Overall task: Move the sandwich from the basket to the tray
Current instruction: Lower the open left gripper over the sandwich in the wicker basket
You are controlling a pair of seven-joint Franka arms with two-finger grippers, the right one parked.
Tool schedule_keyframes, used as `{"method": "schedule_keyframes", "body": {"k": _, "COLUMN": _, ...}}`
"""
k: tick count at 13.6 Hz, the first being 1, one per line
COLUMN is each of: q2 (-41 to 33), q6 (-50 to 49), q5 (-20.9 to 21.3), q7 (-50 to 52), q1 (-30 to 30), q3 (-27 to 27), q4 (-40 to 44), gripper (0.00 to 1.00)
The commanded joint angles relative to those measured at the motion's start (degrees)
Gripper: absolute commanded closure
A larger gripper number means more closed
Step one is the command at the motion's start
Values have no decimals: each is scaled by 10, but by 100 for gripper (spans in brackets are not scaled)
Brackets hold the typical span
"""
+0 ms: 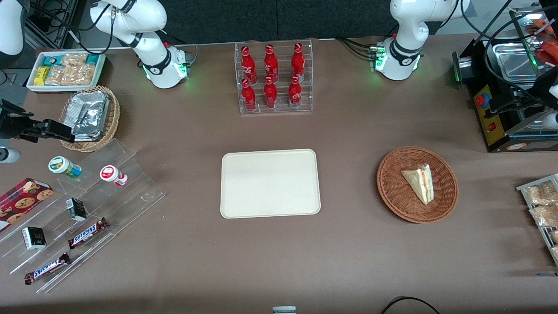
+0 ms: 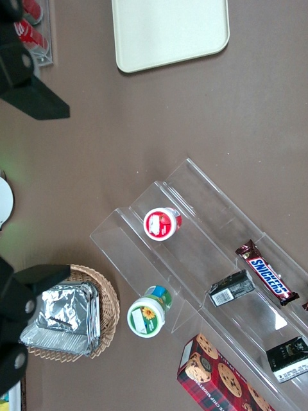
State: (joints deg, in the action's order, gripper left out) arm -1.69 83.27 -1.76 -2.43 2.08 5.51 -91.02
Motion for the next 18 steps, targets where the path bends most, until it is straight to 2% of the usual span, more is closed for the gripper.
{"method": "schedule_keyframes", "body": {"k": 1, "q2": 2, "q6": -20, "q5": 0, "q7": -9, "q1": -2, "q3": -7, "q4": 16, "gripper": 0}}
{"method": "schedule_keyframes", "body": {"k": 5, "q2": 20, "q6": -20, "q5": 16, "q7": 37, "q1": 4, "q3": -6, "q4": 13, "gripper": 0}}
{"method": "schedule_keyframes", "body": {"k": 8, "q2": 65, "q6": 42, "q5": 24, "q7": 220, "q1": 19, "q3": -5, "q4": -6, "gripper": 0}}
{"method": "schedule_keyframes", "body": {"k": 11, "q2": 96, "q6": 121, "q5": 23, "q7": 318, "q1": 36, "q3": 2, "q4": -49, "gripper": 0}}
{"method": "schedule_keyframes", "body": {"k": 13, "q2": 106, "q6": 196, "q5": 23, "q7": 364, "q1": 36, "q3": 2, "q4": -99, "gripper": 0}}
{"method": "schedule_keyframes", "body": {"k": 18, "q2": 106, "q6": 448, "q5": 12, "q7": 383, "q1": 36, "q3": 2, "q4": -281, "gripper": 0}}
